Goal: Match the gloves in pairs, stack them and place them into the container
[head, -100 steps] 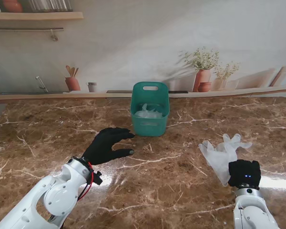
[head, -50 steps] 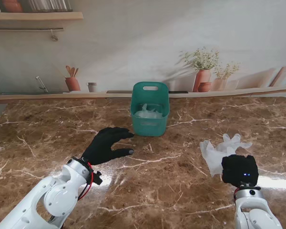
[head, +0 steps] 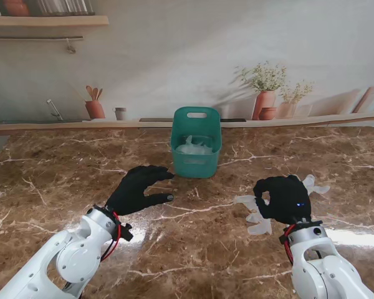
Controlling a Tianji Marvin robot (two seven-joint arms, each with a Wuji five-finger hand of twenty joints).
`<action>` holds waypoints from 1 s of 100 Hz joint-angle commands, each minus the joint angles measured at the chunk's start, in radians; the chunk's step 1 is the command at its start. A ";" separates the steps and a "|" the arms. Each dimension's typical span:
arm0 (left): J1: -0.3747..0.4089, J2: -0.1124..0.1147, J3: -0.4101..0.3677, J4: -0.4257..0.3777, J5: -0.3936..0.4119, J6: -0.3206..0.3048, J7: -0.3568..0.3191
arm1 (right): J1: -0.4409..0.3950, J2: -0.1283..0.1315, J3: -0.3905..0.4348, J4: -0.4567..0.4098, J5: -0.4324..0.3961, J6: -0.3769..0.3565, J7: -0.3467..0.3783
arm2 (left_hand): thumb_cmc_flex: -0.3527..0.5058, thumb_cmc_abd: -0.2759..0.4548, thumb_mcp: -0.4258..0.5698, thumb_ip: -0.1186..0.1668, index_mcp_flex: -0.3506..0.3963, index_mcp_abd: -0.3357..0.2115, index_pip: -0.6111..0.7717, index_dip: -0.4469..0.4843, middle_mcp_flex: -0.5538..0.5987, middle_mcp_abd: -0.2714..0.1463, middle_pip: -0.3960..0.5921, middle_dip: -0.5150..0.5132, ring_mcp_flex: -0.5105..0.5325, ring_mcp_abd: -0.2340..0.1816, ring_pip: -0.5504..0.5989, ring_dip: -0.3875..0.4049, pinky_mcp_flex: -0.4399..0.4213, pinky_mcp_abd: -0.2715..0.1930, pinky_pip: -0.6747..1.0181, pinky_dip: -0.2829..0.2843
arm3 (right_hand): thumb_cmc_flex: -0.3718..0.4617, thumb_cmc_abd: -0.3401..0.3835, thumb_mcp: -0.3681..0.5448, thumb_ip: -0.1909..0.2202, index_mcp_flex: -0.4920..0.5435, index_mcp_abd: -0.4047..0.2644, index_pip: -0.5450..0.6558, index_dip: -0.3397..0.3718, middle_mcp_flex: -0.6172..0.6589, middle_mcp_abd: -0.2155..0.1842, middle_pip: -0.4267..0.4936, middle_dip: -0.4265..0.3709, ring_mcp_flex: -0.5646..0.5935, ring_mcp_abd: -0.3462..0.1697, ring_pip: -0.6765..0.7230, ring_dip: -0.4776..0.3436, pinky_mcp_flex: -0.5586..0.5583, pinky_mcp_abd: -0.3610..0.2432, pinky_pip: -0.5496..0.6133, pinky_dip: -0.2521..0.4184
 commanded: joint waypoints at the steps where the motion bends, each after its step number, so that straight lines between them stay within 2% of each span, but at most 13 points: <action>1: 0.009 -0.001 -0.003 0.012 -0.001 -0.010 0.004 | 0.027 -0.013 -0.021 -0.015 0.025 -0.015 0.034 | 0.024 0.005 -0.033 0.025 -0.014 -0.010 0.009 -0.002 -0.019 -0.008 -0.015 -0.009 -0.021 -0.041 -0.030 -0.006 -0.010 -0.014 -0.026 0.018 | -0.016 0.024 0.030 -0.026 0.019 0.007 0.047 0.020 0.017 -0.014 0.018 0.041 0.024 -0.006 0.014 0.025 0.009 0.010 0.028 0.034; 19: 0.011 0.001 -0.013 0.028 -0.014 -0.035 -0.005 | 0.082 -0.012 -0.074 -0.009 0.068 -0.034 0.069 | 0.041 -0.046 -0.034 0.025 -0.019 -0.010 0.009 -0.002 -0.024 -0.010 -0.016 -0.008 -0.025 -0.043 -0.031 -0.007 -0.015 -0.010 -0.029 0.021 | -0.016 0.024 0.029 -0.027 0.019 0.007 0.050 0.018 0.041 -0.009 0.026 0.071 0.050 -0.006 0.061 0.053 0.029 0.018 0.061 0.047; 42: -0.016 0.008 0.019 0.055 -0.009 -0.114 -0.026 | 0.115 -0.013 -0.122 -0.019 0.104 -0.067 0.084 | 0.049 -0.210 -0.027 0.032 -0.052 -0.005 -0.001 -0.005 -0.043 -0.017 -0.014 -0.007 -0.042 -0.043 -0.037 -0.007 -0.026 -0.015 -0.096 0.025 | -0.014 0.022 0.028 -0.027 0.020 0.007 0.050 0.018 0.059 -0.007 0.026 0.089 0.069 -0.005 0.108 0.080 0.045 0.028 0.100 0.060; 43: -0.018 0.008 0.022 0.056 -0.007 -0.116 -0.024 | 0.116 -0.013 -0.124 -0.020 0.105 -0.067 0.084 | -0.002 -0.241 0.075 0.027 -0.050 -0.004 -0.007 -0.012 -0.039 -0.018 -0.014 -0.008 -0.039 -0.042 -0.039 -0.002 -0.017 -0.018 -0.149 0.117 | -0.015 0.022 0.028 -0.027 0.020 0.008 0.050 0.018 0.059 -0.007 0.026 0.090 0.069 -0.004 0.108 0.080 0.045 0.028 0.101 0.060; 45: -0.021 0.007 0.029 0.059 -0.005 -0.120 -0.019 | 0.117 -0.013 -0.127 -0.021 0.107 -0.069 0.085 | -0.125 -0.312 0.345 -0.016 -0.052 -0.003 -0.004 -0.009 -0.045 -0.008 -0.004 -0.002 -0.040 -0.041 -0.035 -0.003 -0.018 -0.009 -0.145 0.112 | -0.015 0.022 0.028 -0.027 0.020 0.008 0.050 0.018 0.060 -0.007 0.027 0.091 0.069 -0.006 0.110 0.081 0.046 0.028 0.103 0.061; 47: -0.024 0.006 0.037 0.062 -0.005 -0.122 -0.013 | 0.118 -0.014 -0.130 -0.023 0.109 -0.071 0.085 | -0.163 -0.339 0.432 -0.027 -0.048 -0.004 -0.009 -0.012 -0.039 -0.015 -0.005 -0.003 -0.037 -0.039 -0.035 -0.002 -0.020 -0.003 -0.138 0.116 | -0.014 0.022 0.028 -0.026 0.020 0.008 0.050 0.018 0.061 -0.007 0.027 0.092 0.070 -0.006 0.112 0.082 0.046 0.028 0.104 0.061; 50: -0.028 0.004 0.049 0.064 -0.004 -0.123 -0.005 | 0.120 -0.014 -0.135 -0.025 0.113 -0.074 0.085 | -0.176 -0.355 0.465 -0.033 -0.049 -0.008 -0.008 -0.011 -0.037 0.000 -0.010 -0.006 -0.039 -0.031 -0.033 0.002 -0.024 0.009 -0.124 0.129 | -0.014 0.021 0.028 -0.026 0.021 0.009 0.051 0.018 0.061 -0.007 0.027 0.093 0.070 -0.005 0.113 0.083 0.046 0.029 0.105 0.061; 63: -0.051 -0.003 0.097 0.076 0.022 -0.119 0.041 | 0.124 -0.017 -0.160 -0.035 0.130 -0.088 0.078 | -0.204 -0.387 0.511 -0.044 -0.054 -0.009 0.004 -0.005 -0.013 0.006 -0.002 -0.001 -0.038 -0.018 -0.024 0.023 -0.039 0.037 -0.082 0.193 | -0.014 0.018 0.027 -0.026 0.022 0.010 0.050 0.014 0.064 -0.006 0.030 0.098 0.072 -0.004 0.122 0.089 0.048 0.031 0.111 0.062; 70: -0.061 -0.006 0.119 0.078 0.022 -0.114 0.052 | 0.129 -0.018 -0.175 -0.037 0.139 -0.090 0.076 | -0.213 -0.384 0.509 -0.046 -0.043 -0.014 0.017 0.001 -0.010 0.009 -0.001 -0.001 -0.040 -0.010 -0.020 0.030 -0.047 0.049 -0.087 0.202 | -0.013 0.018 0.026 -0.026 0.022 0.010 0.049 0.011 0.066 -0.005 0.030 0.100 0.071 -0.003 0.124 0.091 0.047 0.033 0.111 0.061; 76: -0.067 -0.009 0.137 0.077 0.021 -0.101 0.063 | 0.136 -0.018 -0.189 -0.033 0.141 -0.090 0.073 | -0.213 -0.377 0.495 -0.047 -0.038 -0.020 0.045 0.017 -0.004 -0.016 0.000 0.002 -0.045 -0.005 -0.018 0.042 -0.057 0.047 -0.127 0.209 | -0.012 0.017 0.024 -0.026 0.022 0.014 0.048 0.008 0.066 -0.004 0.030 0.101 0.070 -0.004 0.125 0.092 0.043 0.033 0.110 0.060; 89: -0.080 -0.020 0.170 0.084 0.030 -0.071 0.111 | 0.140 -0.018 -0.204 -0.031 0.152 -0.100 0.076 | -0.203 -0.374 0.484 -0.043 -0.020 -0.034 0.107 0.052 0.021 -0.013 0.011 0.019 -0.034 0.005 -0.009 0.065 -0.057 0.053 -0.152 0.276 | -0.009 0.012 0.022 -0.027 0.027 0.019 0.049 0.000 0.070 -0.001 0.031 0.104 0.071 -0.001 0.129 0.095 0.043 0.039 0.108 0.057; 95: -0.085 -0.027 0.182 0.091 0.027 -0.071 0.137 | 0.139 -0.018 -0.208 -0.033 0.156 -0.101 0.077 | -0.188 -0.367 0.502 -0.045 0.024 -0.071 0.215 0.128 0.071 -0.012 0.038 0.067 0.000 0.018 0.025 0.110 -0.056 0.057 -0.155 0.317 | -0.009 0.012 0.022 -0.026 0.027 0.021 0.049 -0.003 0.072 -0.001 0.032 0.104 0.071 0.000 0.130 0.095 0.045 0.040 0.108 0.057; 100: -0.087 -0.033 0.191 0.097 0.023 -0.078 0.163 | 0.139 -0.018 -0.210 -0.034 0.161 -0.102 0.080 | -0.168 -0.359 0.547 -0.050 0.077 -0.139 0.326 0.215 0.166 -0.022 0.088 0.135 0.053 0.034 0.078 0.180 -0.056 0.059 -0.150 0.354 | -0.008 0.011 0.021 -0.026 0.027 0.021 0.050 -0.006 0.071 0.000 0.030 0.103 0.071 0.000 0.130 0.095 0.044 0.041 0.108 0.056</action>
